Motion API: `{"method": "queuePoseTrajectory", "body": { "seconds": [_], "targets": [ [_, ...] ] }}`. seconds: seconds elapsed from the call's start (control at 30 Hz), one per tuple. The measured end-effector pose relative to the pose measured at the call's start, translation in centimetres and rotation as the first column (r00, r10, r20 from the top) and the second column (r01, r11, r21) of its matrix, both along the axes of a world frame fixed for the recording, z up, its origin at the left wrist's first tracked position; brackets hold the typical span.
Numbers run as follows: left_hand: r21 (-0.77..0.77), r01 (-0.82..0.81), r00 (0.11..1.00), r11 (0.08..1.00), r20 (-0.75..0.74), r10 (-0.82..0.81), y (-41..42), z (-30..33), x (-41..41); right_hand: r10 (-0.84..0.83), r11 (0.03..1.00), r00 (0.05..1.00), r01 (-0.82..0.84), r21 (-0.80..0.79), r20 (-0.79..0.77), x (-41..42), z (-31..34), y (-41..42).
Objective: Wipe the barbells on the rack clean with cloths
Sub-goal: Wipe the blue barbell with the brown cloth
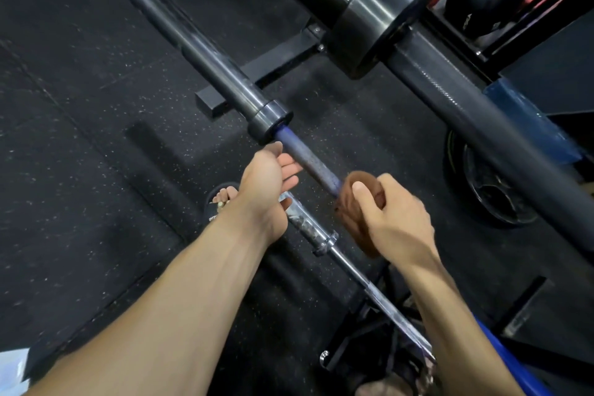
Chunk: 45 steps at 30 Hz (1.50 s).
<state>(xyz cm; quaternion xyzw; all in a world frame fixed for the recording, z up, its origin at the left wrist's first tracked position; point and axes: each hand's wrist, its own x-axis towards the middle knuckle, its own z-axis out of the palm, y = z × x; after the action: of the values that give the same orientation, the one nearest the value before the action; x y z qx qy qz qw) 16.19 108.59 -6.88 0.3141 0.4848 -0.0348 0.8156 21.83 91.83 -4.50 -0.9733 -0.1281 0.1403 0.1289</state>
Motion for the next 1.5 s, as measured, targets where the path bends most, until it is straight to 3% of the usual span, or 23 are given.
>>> {"method": "queuePoseTrajectory", "body": {
  "seconds": [0.1, 0.23, 0.43, 0.67, 0.83, 1.13, 1.27, 1.5],
  "targets": [
    [0.01, 0.012, 1.0, 1.0, -0.023, -0.012, -0.3, 0.0, 0.1, 0.082, 0.995, 0.993, -0.077, -0.066, 0.087, 0.9, -0.4, 1.7],
    [0.019, -0.005, 1.0, 1.0, -0.025, 0.006, -0.6, 0.5, 0.0, 0.139, 0.989, 0.986, -0.134, -0.066, 0.092, 2.5, -1.0, 5.9],
    [0.01, 0.019, 0.998, 1.0, -0.053, -0.019, -0.3, 1.0, 0.4, 0.201, 0.971, 0.978, -0.191, -0.142, 0.059, 1.9, 0.7, 2.1],
    [0.044, -0.012, 0.998, 0.999, -0.058, 0.015, -0.7, 1.0, 0.1, 0.159, 0.987, 0.985, -0.156, -0.037, 0.068, 2.6, -0.4, 6.9],
    [0.042, 0.013, 0.999, 0.999, -0.05, -0.011, -0.5, 1.2, 0.0, 0.192, 0.977, 0.978, -0.184, -0.103, 0.077, 0.4, 0.7, 2.3],
    [0.057, 0.019, 0.998, 0.998, -0.065, -0.015, -0.8, 1.2, 0.6, 0.165, 0.983, 0.984, -0.158, -0.098, 0.069, 2.0, 0.2, 4.6],
    [0.065, 0.007, 0.997, 0.998, -0.078, -0.001, -0.6, 1.1, 0.4, 0.225, 0.964, 0.958, -0.193, -0.184, 0.177, -0.6, 0.2, 2.0],
    [0.068, -0.008, 0.996, 0.998, -0.085, 0.014, -0.9, 1.4, 0.4, 0.211, 0.977, 0.95, -0.212, -0.024, 0.229, 0.6, -1.4, 6.8]
  ]
}}
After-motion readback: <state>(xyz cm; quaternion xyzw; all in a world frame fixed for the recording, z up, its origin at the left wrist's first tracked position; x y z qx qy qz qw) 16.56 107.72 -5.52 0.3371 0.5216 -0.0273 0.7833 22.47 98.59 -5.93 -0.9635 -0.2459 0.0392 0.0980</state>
